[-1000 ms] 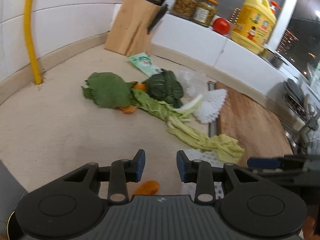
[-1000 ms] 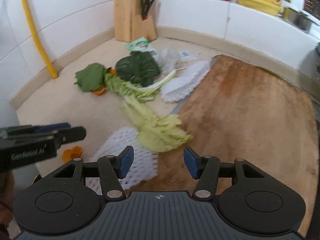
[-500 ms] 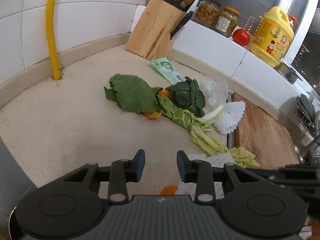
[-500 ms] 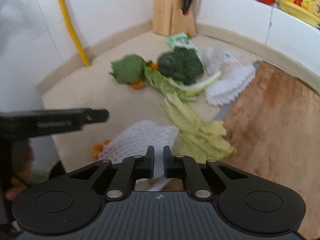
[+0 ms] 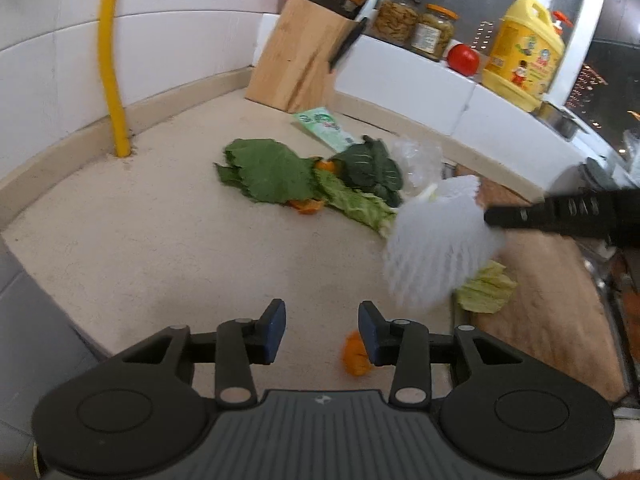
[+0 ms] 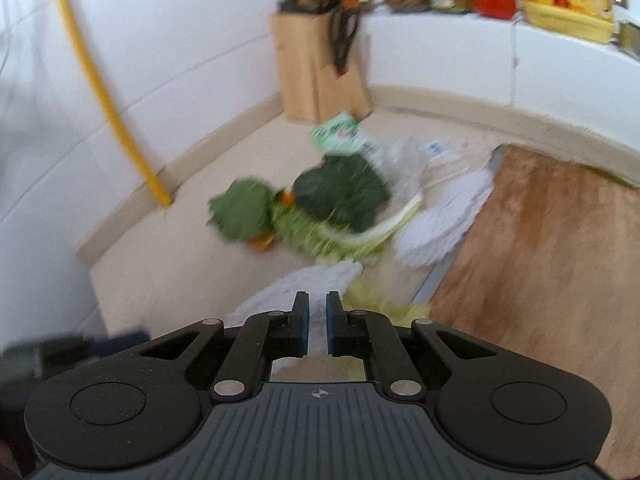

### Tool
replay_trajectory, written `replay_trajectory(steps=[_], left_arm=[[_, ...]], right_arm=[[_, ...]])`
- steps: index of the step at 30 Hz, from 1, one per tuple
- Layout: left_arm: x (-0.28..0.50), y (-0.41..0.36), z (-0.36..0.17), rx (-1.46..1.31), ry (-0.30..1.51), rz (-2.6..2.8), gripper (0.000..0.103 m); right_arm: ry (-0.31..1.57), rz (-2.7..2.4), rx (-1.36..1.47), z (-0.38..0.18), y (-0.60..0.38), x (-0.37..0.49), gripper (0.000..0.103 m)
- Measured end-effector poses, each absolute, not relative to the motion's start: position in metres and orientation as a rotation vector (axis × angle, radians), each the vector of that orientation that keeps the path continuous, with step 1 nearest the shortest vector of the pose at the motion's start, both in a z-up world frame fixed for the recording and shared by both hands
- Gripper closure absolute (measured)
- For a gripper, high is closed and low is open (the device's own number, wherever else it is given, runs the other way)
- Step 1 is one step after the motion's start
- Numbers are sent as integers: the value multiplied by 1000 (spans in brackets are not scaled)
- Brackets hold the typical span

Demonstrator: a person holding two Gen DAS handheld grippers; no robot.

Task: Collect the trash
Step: 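Grasp the orange peel with the left tool while the right tool grasps a white foam net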

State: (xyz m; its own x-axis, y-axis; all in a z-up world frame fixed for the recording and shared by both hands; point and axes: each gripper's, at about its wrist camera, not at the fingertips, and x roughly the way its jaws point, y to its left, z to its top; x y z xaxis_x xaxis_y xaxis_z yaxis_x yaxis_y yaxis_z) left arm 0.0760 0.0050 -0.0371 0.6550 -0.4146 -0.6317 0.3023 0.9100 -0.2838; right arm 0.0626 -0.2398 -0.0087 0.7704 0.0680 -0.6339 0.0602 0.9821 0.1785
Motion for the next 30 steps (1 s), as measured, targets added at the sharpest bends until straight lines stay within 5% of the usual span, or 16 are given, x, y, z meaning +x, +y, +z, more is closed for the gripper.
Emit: replay_trajectory(steps=[10, 13, 15, 17, 19, 21, 22, 26, 30], left_arm=[[79, -36, -57, 3, 805, -469, 68], [80, -41, -64, 43, 816, -445, 68], [80, -43, -65, 61, 809, -433, 69], [81, -46, -66, 80, 801, -413, 82], [83, -47, -65, 85, 804, -403, 89], [83, -46, -62, 86, 792, -386, 90], [82, -45, -59, 82, 781, -379, 91], [81, -30, -43, 30, 732, -352, 91], [88, -23, -41, 18, 716, -313, 91]], right_arm=[[750, -44, 149, -26, -254, 66, 89], [788, -38, 77, -35, -249, 68, 71], [793, -32, 51, -38, -247, 68, 42], [796, -10, 28, -40, -242, 70, 33], [790, 15, 14, -41, -237, 73, 36], [804, 25, 2, -43, -233, 77, 74], [822, 25, 26, -43, -235, 80, 78], [793, 67, 114, -29, -241, 74, 91], [730, 128, 187, -14, -240, 72, 91]])
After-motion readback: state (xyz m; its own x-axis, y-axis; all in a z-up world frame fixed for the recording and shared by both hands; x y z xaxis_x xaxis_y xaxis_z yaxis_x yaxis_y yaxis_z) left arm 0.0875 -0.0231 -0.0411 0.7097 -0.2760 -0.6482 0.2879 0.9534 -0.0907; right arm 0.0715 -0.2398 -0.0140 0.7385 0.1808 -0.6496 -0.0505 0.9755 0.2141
